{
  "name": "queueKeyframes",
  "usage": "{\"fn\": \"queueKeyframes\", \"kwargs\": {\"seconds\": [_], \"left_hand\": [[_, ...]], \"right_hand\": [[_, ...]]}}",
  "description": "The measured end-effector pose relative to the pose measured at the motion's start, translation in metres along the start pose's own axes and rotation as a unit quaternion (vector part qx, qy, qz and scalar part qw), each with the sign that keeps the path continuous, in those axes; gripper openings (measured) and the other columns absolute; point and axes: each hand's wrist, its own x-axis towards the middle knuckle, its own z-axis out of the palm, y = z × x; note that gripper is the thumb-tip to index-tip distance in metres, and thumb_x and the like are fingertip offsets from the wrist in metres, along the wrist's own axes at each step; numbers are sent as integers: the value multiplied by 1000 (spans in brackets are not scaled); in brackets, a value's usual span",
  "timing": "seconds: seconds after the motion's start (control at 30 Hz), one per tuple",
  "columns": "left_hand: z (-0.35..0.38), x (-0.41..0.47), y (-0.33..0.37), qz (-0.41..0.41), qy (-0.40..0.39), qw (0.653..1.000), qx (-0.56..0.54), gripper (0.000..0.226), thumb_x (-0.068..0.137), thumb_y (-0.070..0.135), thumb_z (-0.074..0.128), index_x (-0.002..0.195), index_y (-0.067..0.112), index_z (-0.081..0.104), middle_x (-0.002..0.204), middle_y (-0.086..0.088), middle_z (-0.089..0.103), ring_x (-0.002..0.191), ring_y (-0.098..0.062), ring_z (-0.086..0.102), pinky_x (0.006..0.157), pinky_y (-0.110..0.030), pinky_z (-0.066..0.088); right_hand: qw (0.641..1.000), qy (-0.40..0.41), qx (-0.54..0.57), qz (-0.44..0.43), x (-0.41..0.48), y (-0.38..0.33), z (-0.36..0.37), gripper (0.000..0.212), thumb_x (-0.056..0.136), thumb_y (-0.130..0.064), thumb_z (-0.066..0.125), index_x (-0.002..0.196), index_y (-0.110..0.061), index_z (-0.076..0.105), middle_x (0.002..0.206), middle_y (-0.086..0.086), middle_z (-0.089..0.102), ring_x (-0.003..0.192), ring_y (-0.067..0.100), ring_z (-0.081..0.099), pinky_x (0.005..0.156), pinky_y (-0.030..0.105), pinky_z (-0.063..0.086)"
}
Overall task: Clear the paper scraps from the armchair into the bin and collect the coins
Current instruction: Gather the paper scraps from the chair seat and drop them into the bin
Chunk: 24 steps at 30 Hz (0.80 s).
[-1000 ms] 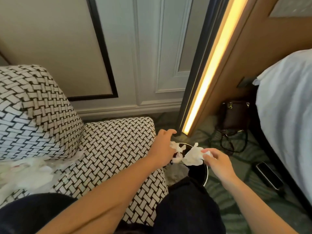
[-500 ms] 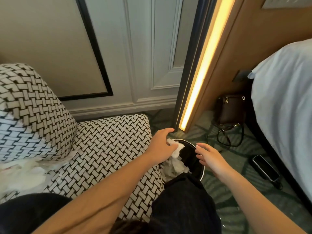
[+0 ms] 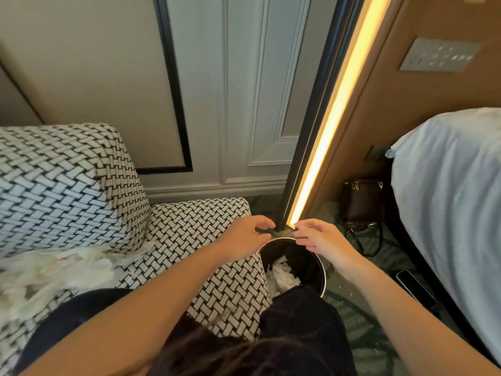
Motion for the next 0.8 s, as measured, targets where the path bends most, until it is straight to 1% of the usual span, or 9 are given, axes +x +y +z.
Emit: {"fn": "queueKeyframes", "kwargs": {"seconds": [0.07, 0.1, 0.17, 0.23, 0.33, 0.43, 0.53, 0.67, 0.8], "left_hand": [[-18, -19, -2, 1, 16, 1000, 15, 33, 95, 18, 51, 127, 23, 54, 131, 5, 54, 114, -9, 51, 90, -22, 43], [-27, -28, -3, 6, 22, 999, 25, 33, 95, 19, 50, 127, 23, 55, 130, 6, 54, 111, -8, 52, 86, -19, 42], [-43, -44, -5, 18, 37, 998, 44, 31, 95, 20, 49, 126, 24, 56, 129, 7, 55, 104, -4, 51, 80, -14, 39], [-63, -69, -13, 29, 60, 996, 57, 30, 96, 21, 49, 124, 24, 57, 127, 7, 57, 103, -3, 51, 83, -14, 38], [-93, -106, -30, 24, 99, 993, 61, 29, 96, 22, 49, 123, 24, 58, 123, 10, 59, 103, -3, 53, 78, -8, 36], [-121, -143, -55, 10, 138, 989, 45, 28, 95, 24, 50, 122, 24, 60, 120, 10, 61, 106, -5, 55, 81, -13, 39], [-144, -178, -82, -14, 181, 983, 32, 27, 94, 25, 53, 120, 26, 61, 117, 11, 62, 104, -3, 56, 75, -6, 37], [-168, -218, -115, -55, 220, 973, 28, 27, 94, 23, 52, 120, 22, 60, 118, 10, 62, 104, -8, 58, 89, -23, 46], [-187, -261, -154, -113, 264, 958, 10, 27, 94, 21, 51, 119, 20, 60, 116, 10, 62, 102, -7, 58, 88, -24, 48]], "right_hand": [[999, -12, -11, -30, -12, -21, 14, 20, 95, -23, 53, 111, -20, 63, 107, -1, 66, 95, 8, 64, 84, 20, 47], [999, -19, -14, -42, -17, -31, 22, 19, 94, -22, 53, 110, -20, 63, 107, -1, 66, 95, 8, 64, 85, 21, 48], [997, -40, -21, -66, -26, -50, 38, 13, 93, -21, 54, 101, -24, 64, 108, -3, 66, 95, 9, 64, 92, 27, 48], [992, -64, -44, -95, -36, -70, 63, 10, 91, -23, 57, 95, -29, 64, 111, -6, 65, 95, 6, 64, 96, 30, 46], [979, -105, -87, -154, -51, -98, 102, 16, 89, -27, 59, 104, -29, 65, 109, -11, 65, 94, 0, 62, 98, 30, 45], [963, -137, -126, -194, -64, -122, 142, 21, 90, -30, 58, 110, -29, 65, 104, -13, 67, 94, -1, 63, 94, 29, 47], [945, -167, -151, -238, -77, -142, 181, 17, 92, -30, 55, 106, -32, 64, 102, -16, 68, 91, -3, 64, 90, 23, 45], [932, -202, -139, -268, -90, -153, 228, 14, 92, -27, 56, 101, -36, 62, 100, -18, 66, 88, -7, 63, 85, 18, 45], [920, -247, -127, -275, -102, -156, 291, 13, 92, -23, 56, 101, -27, 65, 100, -13, 68, 87, -2, 65, 79, 16, 48]]}}
